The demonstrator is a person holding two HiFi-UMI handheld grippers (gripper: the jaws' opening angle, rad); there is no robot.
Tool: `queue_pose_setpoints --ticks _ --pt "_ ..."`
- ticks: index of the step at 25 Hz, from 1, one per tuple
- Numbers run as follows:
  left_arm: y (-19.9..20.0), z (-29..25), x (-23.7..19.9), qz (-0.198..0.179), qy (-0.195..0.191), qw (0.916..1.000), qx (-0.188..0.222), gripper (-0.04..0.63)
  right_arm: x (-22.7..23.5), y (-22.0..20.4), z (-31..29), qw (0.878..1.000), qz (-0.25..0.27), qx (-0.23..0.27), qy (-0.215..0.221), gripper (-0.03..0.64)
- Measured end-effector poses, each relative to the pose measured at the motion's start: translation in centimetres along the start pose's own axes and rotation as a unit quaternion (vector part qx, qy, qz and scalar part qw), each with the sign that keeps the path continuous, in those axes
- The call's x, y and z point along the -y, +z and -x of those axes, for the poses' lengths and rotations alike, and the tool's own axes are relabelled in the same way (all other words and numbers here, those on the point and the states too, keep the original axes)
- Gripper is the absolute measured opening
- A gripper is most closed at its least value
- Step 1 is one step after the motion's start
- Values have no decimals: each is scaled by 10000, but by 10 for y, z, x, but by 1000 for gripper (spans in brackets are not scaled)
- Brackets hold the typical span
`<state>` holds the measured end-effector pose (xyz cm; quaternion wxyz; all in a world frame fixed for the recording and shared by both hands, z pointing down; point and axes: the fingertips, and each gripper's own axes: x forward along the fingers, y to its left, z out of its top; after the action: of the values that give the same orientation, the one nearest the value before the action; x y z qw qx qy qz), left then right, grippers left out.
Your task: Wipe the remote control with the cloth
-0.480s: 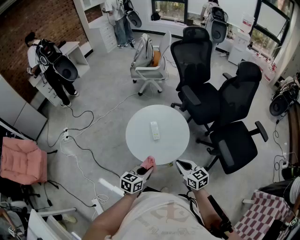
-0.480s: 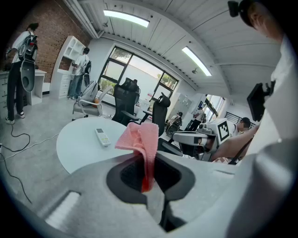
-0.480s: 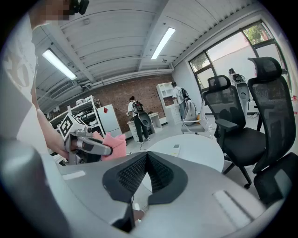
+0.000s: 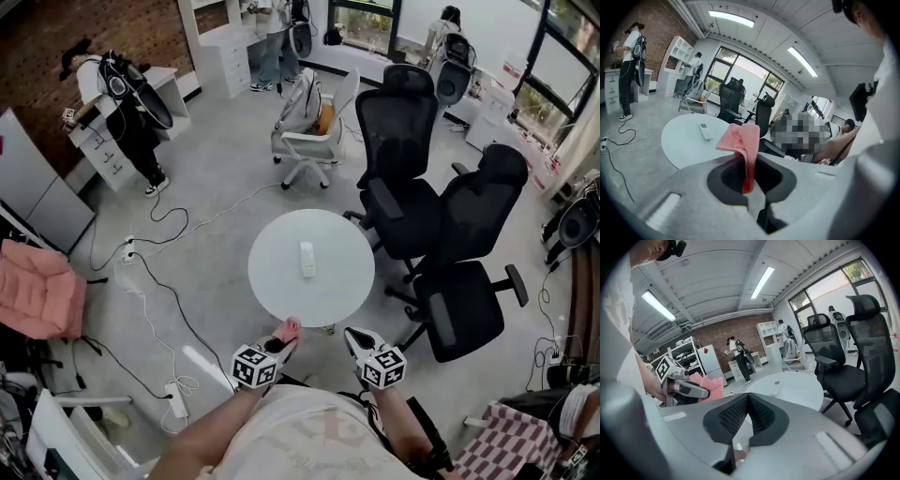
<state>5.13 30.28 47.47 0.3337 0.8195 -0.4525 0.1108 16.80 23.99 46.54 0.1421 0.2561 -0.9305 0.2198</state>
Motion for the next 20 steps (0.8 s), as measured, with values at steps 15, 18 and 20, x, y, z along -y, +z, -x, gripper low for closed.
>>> queue_pose_setpoints --ticks 15,18,20 --pt "22 -8 -30 121 84 9999 6 23 30 7 -27 9995 -73 -283 -149 8" --pt "30 -24 -39 141 -18 9999 -66 24 39 8 -37 9991 -203 -345 -157 8" --pt "41 -39 -45 112 -97 9998 -94 24 49 10 -43 9987 -248 -392 -199 8"
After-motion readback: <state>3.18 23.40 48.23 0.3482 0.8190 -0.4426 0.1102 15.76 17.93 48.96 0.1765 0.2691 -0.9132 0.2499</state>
